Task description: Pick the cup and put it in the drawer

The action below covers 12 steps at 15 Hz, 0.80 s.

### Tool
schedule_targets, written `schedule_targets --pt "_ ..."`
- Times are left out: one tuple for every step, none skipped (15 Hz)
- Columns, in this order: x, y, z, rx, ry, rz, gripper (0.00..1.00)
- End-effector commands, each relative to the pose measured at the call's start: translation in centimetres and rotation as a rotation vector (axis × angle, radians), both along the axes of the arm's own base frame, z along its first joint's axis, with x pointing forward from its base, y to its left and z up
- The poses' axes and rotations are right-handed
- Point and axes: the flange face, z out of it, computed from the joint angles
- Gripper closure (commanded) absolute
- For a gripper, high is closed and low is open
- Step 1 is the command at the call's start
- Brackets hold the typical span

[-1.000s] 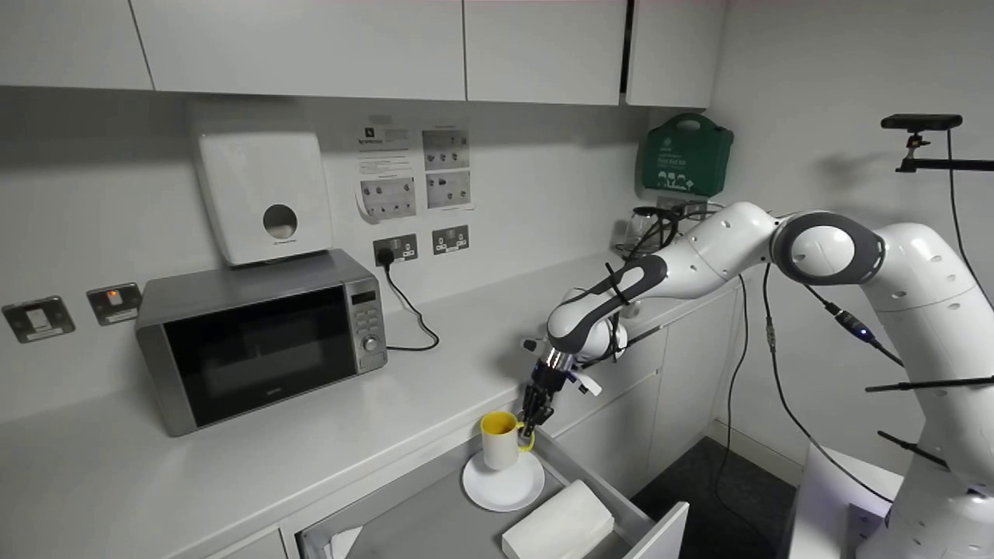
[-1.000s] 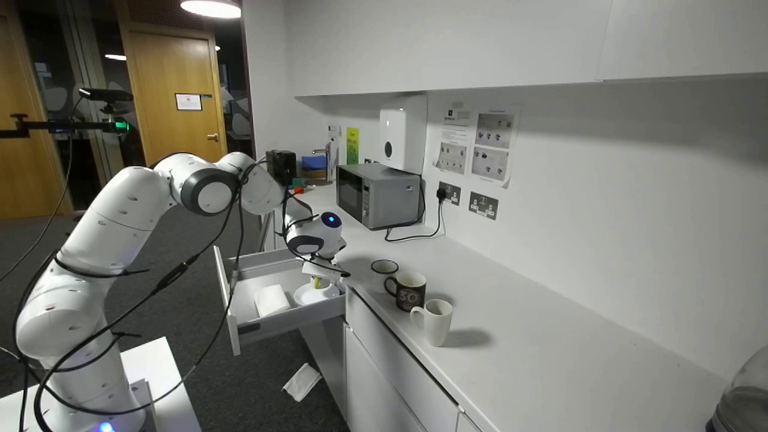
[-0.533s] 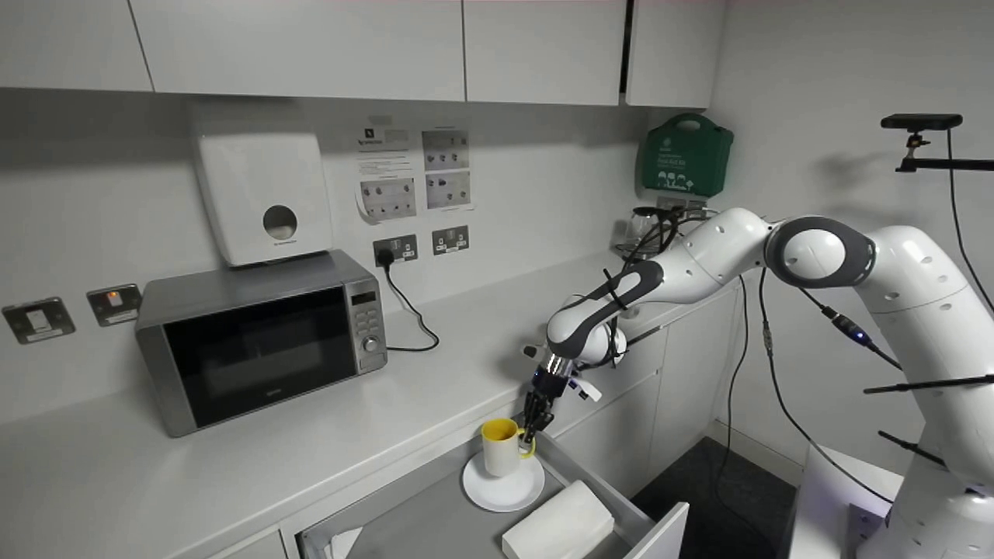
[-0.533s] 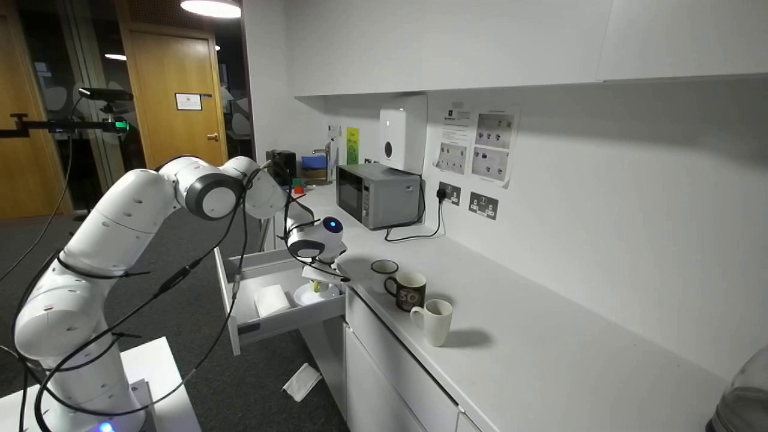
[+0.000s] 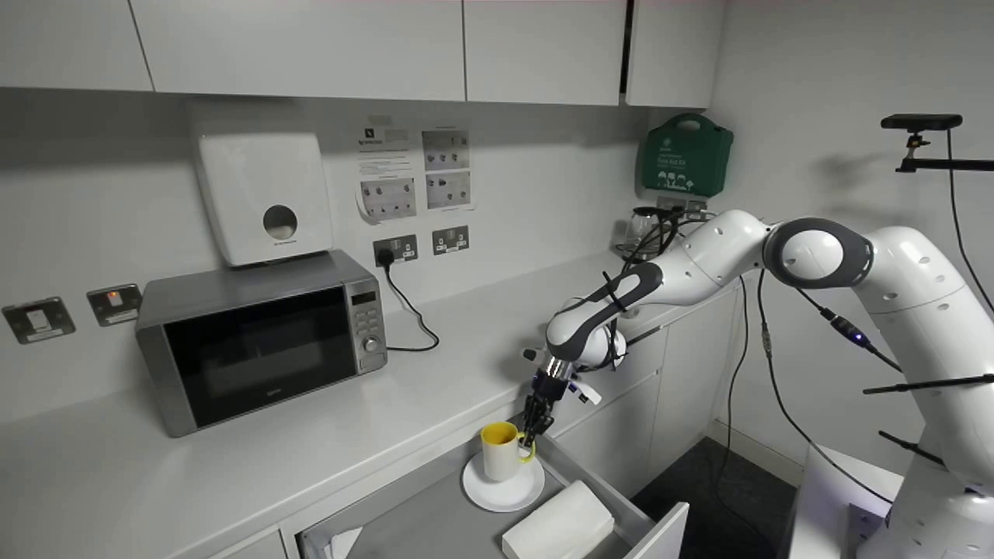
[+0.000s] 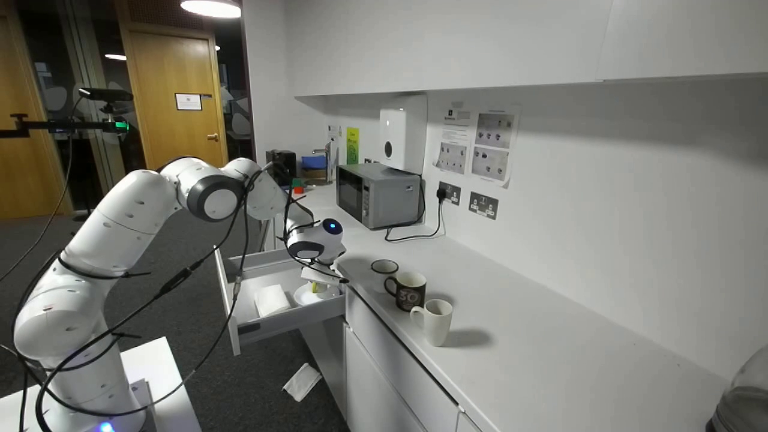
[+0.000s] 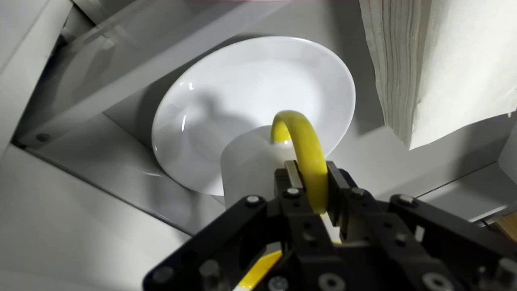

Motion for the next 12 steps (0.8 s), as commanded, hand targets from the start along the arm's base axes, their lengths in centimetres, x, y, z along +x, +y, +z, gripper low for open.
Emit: schedule_targets --pt "0.0 0.0 0.6 0.025 -0.015 0.035 0.95" --pt "-0.1 0.1 0.4 0.027 -0.012 0.034 0.95" --pt "-0.2 0.2 0.3 0.028 -0.01 0.035 0.95" --pt "-0.3 0.2 0.0 0.028 -0.008 0.035 0.95" --pt "-0.4 0.3 -0.2 0.028 -0.004 0.035 0.95" --pt "-0.5 0.3 -0.5 0.028 -0.001 0.035 0.95" --pt "-0.6 0.3 -0.8 0.03 0.003 0.034 0.95" --pt "-0.7 0.2 -1.0 0.03 0.006 0.034 0.95" --pt "-0.7 0.2 -1.1 0.03 0.008 0.034 0.95" --pt "-0.8 0.2 -1.2 0.03 0.01 0.033 0.95" --pt "-0.8 0.1 -1.3 0.029 0.011 0.033 0.95" --pt "-0.8 0.1 -1.4 0.029 0.012 0.034 0.95"
